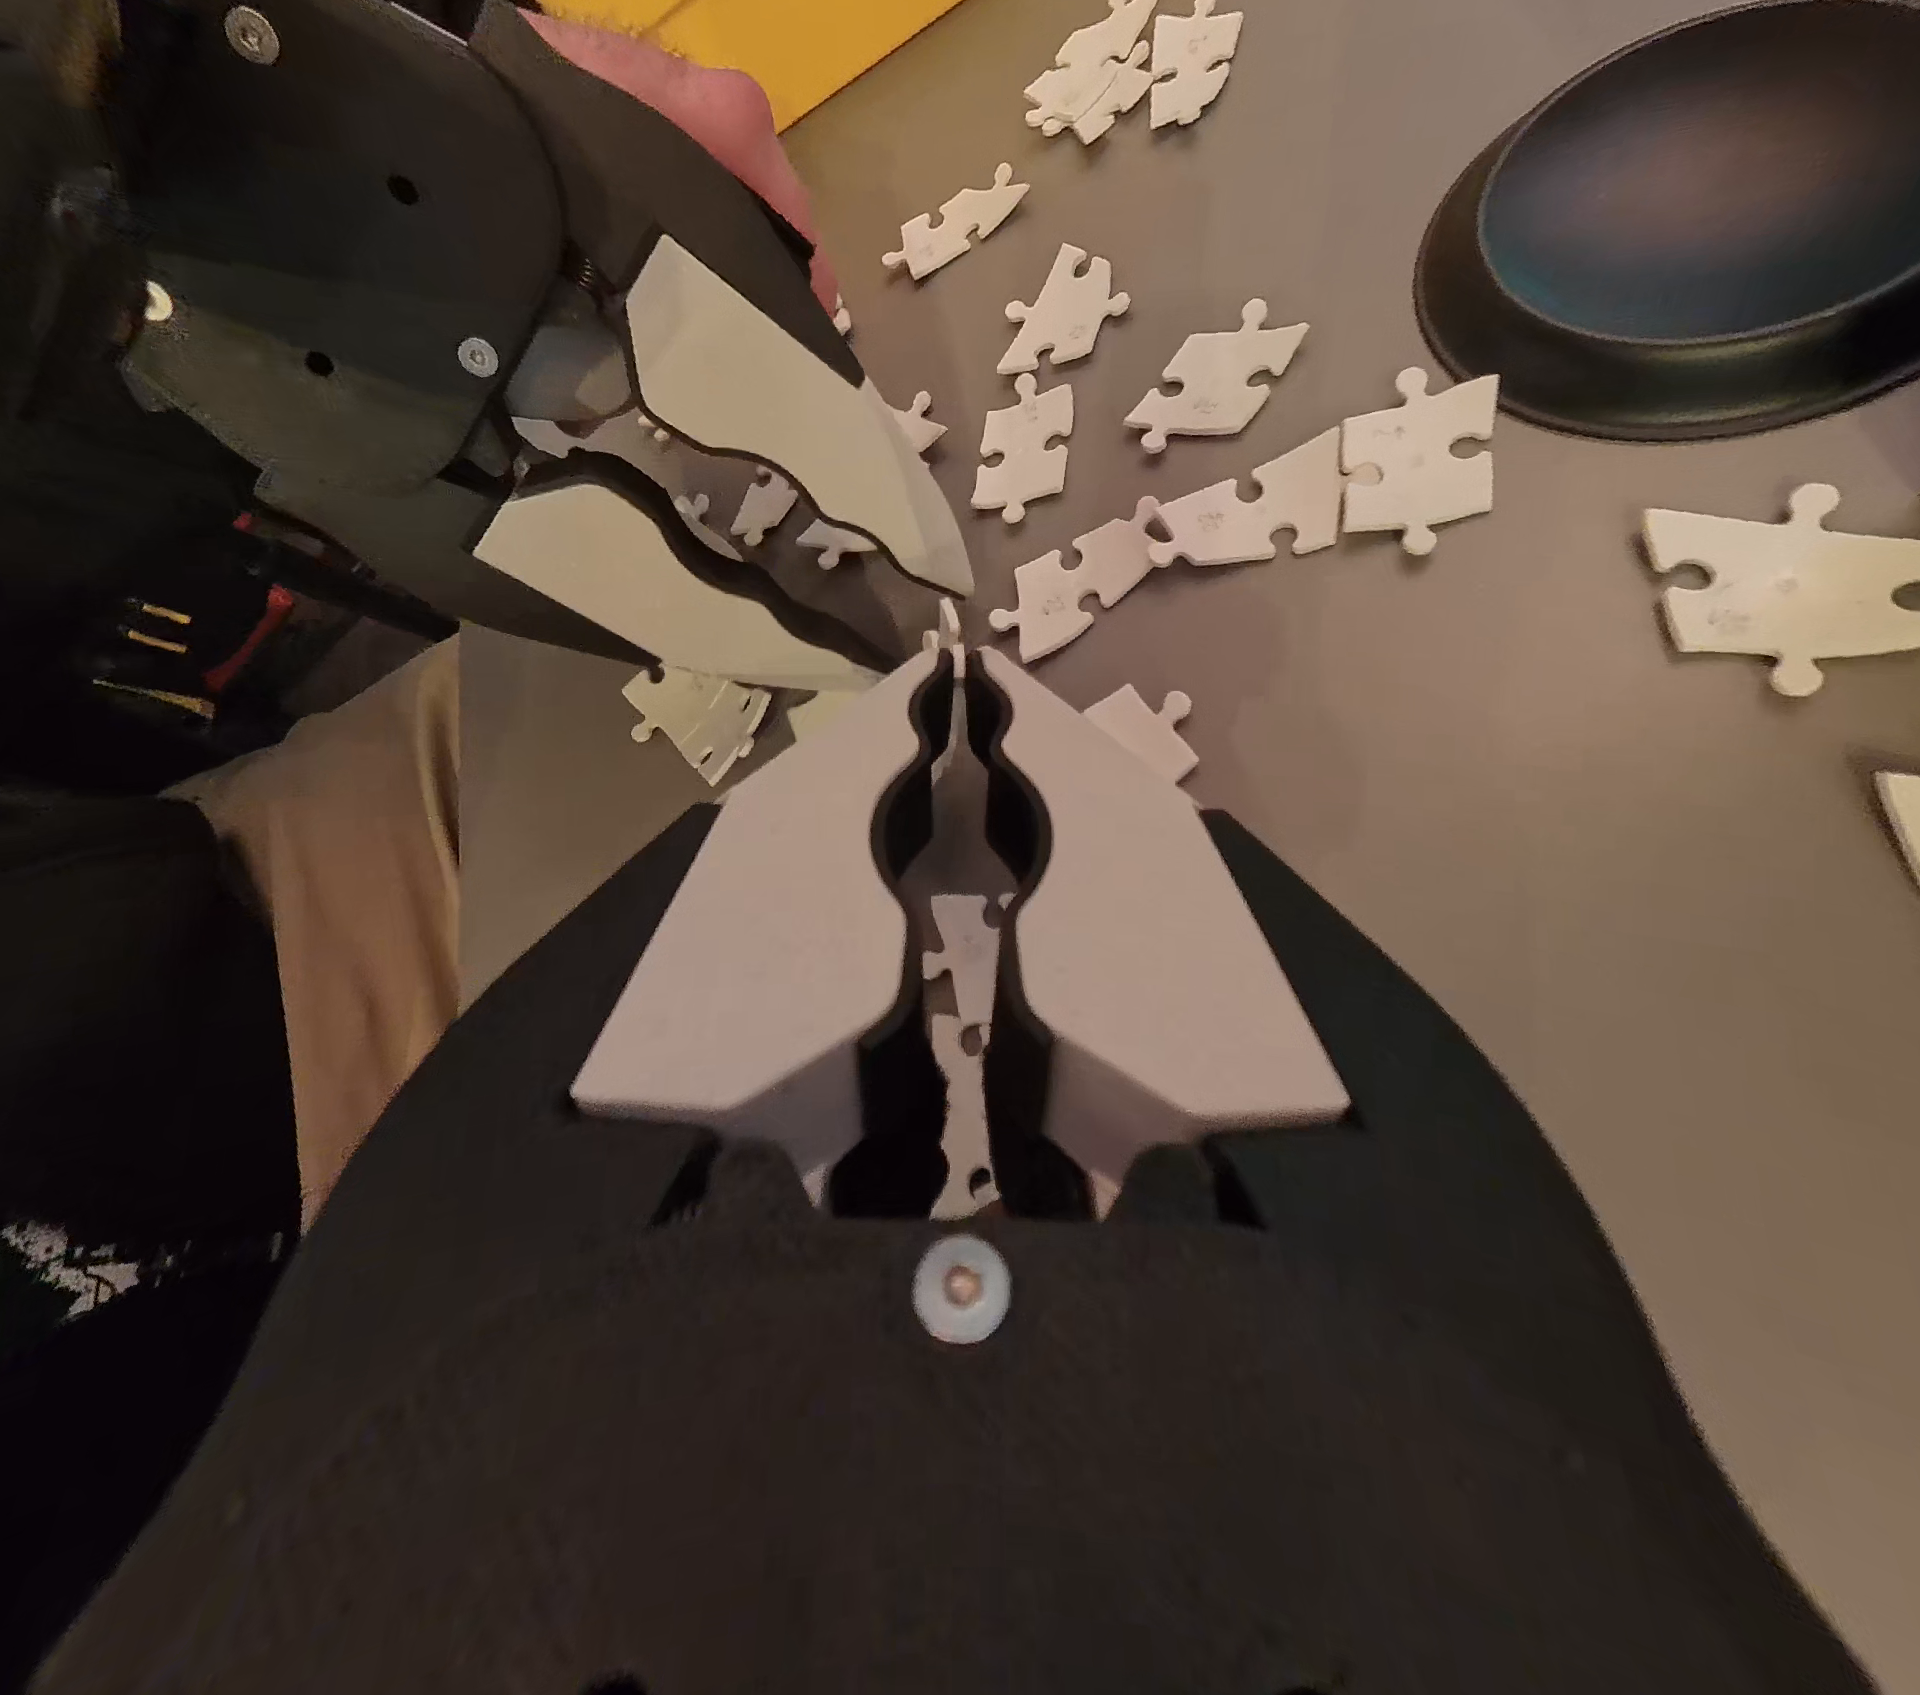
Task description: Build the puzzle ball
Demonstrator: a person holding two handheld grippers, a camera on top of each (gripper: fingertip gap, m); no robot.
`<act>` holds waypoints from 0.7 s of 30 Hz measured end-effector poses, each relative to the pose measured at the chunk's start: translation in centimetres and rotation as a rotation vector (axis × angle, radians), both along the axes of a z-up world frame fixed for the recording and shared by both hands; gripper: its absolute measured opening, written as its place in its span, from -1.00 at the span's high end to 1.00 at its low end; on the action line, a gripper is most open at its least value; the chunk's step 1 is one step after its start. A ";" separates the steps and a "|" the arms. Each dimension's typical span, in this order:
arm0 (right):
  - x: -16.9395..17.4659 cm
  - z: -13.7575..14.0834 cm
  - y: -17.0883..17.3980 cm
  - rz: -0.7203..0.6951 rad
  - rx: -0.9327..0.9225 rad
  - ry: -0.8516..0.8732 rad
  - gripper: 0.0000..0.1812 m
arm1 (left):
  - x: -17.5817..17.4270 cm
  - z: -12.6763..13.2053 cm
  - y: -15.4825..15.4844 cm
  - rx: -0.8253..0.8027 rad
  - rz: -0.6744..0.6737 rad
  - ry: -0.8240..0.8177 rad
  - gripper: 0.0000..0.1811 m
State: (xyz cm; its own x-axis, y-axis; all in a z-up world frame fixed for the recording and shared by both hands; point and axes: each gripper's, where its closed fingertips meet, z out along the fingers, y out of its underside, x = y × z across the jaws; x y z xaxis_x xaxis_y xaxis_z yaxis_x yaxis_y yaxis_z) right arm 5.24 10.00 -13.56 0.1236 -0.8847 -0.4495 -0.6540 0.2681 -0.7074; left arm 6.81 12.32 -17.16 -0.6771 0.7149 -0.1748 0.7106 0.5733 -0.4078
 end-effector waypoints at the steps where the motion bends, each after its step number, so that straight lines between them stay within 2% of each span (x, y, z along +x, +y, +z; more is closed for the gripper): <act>1: 0.1 -0.1 0.1 0.007 -0.001 0.004 1.00 | 0.0 0.0 0.0 -0.001 -0.001 0.002 0.75; 10: 0.0 0.3 0.8 0.008 -0.005 0.005 1.00 | 0.0 0.5 0.5 -0.006 0.004 0.013 0.74; 15: -0.1 -0.3 1.1 0.007 0.005 0.032 1.00 | -0.5 0.9 0.7 -0.004 0.000 0.042 0.74; 21: -0.3 -0.9 1.0 -0.023 0.002 0.053 1.00 | -1.3 0.1 1.1 0.011 -0.013 0.033 0.72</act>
State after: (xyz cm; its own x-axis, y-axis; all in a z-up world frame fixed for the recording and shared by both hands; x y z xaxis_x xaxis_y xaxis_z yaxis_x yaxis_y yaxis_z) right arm 4.97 11.04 -14.50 0.0798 -0.8860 -0.4568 -0.6840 0.2847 -0.6716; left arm 5.52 13.43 -17.06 -0.6732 0.7252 -0.1445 0.7042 0.5690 -0.4247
